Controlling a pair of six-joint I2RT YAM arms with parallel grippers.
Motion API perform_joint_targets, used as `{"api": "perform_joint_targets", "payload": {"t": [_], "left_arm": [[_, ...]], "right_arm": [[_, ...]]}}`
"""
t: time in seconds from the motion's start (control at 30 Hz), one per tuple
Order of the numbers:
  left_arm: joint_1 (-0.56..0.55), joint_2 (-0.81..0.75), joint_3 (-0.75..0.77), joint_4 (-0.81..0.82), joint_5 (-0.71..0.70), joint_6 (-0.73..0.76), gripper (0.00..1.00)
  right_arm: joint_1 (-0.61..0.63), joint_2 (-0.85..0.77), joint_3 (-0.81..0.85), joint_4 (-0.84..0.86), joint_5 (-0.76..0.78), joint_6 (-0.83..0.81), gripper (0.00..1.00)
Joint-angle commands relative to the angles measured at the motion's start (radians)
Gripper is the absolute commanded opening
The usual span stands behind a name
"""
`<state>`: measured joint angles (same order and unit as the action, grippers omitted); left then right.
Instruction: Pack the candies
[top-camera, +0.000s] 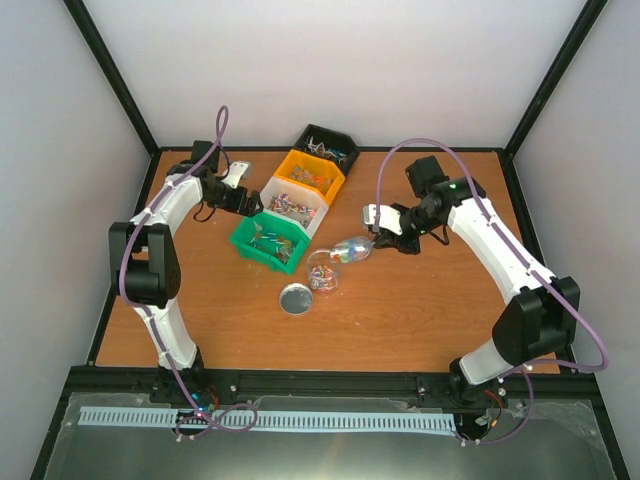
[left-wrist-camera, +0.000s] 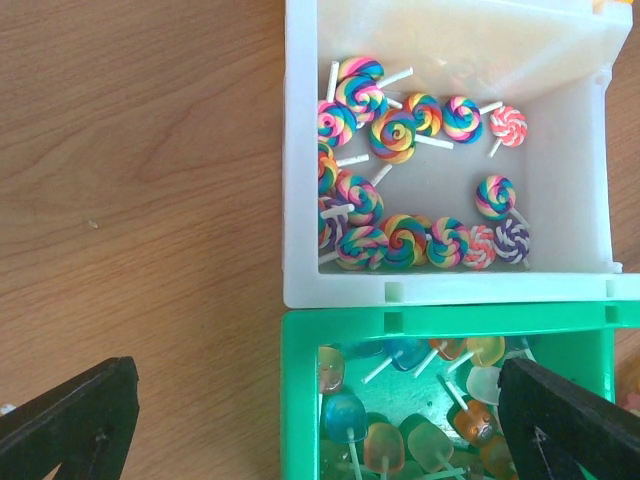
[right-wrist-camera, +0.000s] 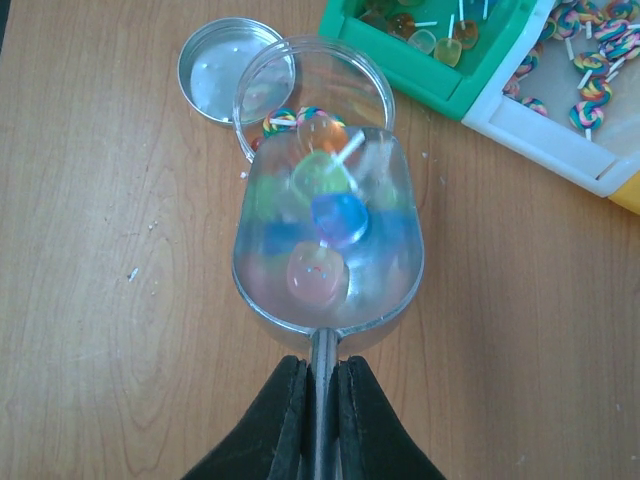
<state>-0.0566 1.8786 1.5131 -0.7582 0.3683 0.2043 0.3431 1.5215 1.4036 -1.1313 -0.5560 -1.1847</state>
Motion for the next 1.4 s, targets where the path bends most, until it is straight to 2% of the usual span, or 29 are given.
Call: {"api": "perform_joint_targets", "payload": {"t": [0.0, 0.6, 0.83, 1.07, 1.37], "left_arm": [[0.007, 0.014, -0.003, 0.035, 0.009, -0.025, 1.0], [0.006, 0.022, -0.03, 0.06, 0.006, -0.03, 1.0], [0.007, 0.025, -0.024, 0.057, 0.007, -0.023, 1.0], [0.007, 0.026, 0.001, 0.037, 0.001, -0.008, 1.0], [0.007, 0.025, 0.061, 0.013, -0.021, -0.014, 1.0]], "right_arm": [[0.018, 0.018, 0.054, -0.048, 0.038, -0.026, 0.03], [0.05, 0.049, 0.126, -0.115, 0.074, -0.052, 0.03], [0.051, 0.049, 0.167, -0.11, 0.036, -0.031, 0.03], [0.051, 0.058, 0.223, -0.035, -0.02, 0.06, 0.03], [0.05, 0.063, 0.226, 0.183, -0.061, 0.245, 0.03]]}}
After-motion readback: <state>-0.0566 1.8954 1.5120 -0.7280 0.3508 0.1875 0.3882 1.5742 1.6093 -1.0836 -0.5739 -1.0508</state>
